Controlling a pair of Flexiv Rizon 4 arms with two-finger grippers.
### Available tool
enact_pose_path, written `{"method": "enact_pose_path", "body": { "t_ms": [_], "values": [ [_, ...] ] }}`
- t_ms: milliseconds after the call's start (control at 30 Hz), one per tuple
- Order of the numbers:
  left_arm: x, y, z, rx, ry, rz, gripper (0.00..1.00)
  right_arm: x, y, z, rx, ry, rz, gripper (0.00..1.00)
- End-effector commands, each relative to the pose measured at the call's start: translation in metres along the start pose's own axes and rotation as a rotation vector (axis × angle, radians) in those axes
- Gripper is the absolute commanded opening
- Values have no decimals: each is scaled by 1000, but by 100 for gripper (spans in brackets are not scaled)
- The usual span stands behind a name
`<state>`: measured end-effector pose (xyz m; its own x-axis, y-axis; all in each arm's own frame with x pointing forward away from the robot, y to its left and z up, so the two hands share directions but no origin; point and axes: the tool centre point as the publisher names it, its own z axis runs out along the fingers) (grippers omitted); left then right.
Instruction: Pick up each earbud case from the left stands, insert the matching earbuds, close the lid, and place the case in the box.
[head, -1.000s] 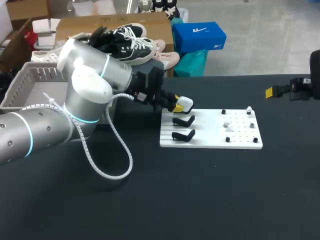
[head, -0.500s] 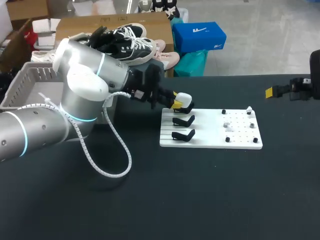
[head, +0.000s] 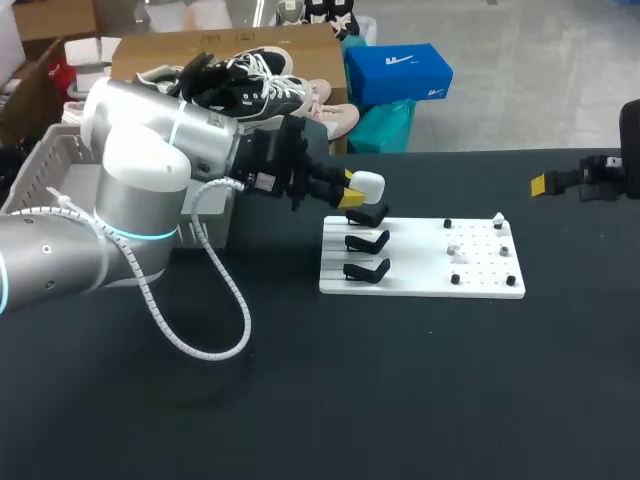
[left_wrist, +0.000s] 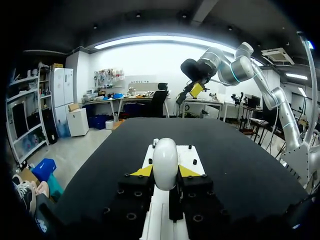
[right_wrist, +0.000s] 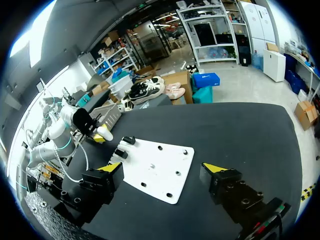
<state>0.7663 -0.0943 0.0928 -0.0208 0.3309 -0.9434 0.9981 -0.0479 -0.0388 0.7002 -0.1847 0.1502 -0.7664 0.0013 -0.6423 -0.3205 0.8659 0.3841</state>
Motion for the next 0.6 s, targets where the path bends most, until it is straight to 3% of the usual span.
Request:
{"method": "enact_pose_path", "body": {
  "t_ms": [33, 600],
  "values": [
    [-4, -35, -7, -115, -29, 10, 0, 0, -2, 0, -7, 1, -1, 100],
    [-22, -63, -20, -96, -85, 35, 0, 0, -2, 0, -7, 1, -1, 100]
  ]
}}
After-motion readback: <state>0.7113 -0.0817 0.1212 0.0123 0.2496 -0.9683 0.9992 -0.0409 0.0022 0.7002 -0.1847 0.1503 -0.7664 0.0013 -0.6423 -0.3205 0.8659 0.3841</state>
